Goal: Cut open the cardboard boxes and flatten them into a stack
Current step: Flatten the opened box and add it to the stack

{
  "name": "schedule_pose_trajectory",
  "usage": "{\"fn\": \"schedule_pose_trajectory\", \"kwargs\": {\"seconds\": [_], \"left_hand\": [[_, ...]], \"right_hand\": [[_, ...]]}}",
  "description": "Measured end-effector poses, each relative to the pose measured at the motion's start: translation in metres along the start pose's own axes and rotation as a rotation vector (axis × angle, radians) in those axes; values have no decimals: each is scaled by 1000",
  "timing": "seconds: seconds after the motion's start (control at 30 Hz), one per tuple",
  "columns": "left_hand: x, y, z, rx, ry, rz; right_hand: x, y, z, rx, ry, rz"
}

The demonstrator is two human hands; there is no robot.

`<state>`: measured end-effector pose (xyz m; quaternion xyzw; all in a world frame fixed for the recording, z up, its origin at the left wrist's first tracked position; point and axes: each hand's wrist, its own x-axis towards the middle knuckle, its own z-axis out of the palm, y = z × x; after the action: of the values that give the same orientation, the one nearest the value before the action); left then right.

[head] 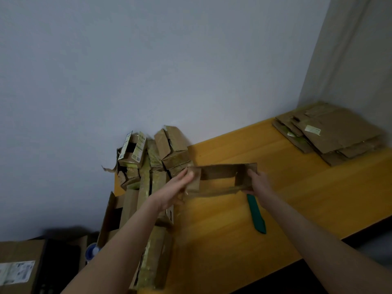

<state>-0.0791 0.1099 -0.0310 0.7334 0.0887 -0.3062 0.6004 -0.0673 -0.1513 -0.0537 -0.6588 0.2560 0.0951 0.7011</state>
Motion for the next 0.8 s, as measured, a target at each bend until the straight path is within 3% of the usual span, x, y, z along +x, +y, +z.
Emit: {"fn": "schedule_pose_trajectory", "kwargs": {"seconds": [0.07,0.23,0.33,0.47,0.6,0.73,0.8], "left_hand": [[0,3,3,-24,4,-15],[8,1,23,238,92,45],[10,-6,20,130,151,89],[1,-2,15,7,79,66],[-4,-1,15,-277,93,64],[4,-6,22,-317,267,-189],[2,-8,26,-534,250,-275]], "right_hand": [[2,1,-1,-25,30,-36],[2,0,4,66,38,-67],[3,-3,1,241,23,15],[9,-1,-8,474,19,123],[10,-2,-11,669,4,170],[4,-7,-4,810,-52,166],[2,-8,-1,812,-85,168]]}}
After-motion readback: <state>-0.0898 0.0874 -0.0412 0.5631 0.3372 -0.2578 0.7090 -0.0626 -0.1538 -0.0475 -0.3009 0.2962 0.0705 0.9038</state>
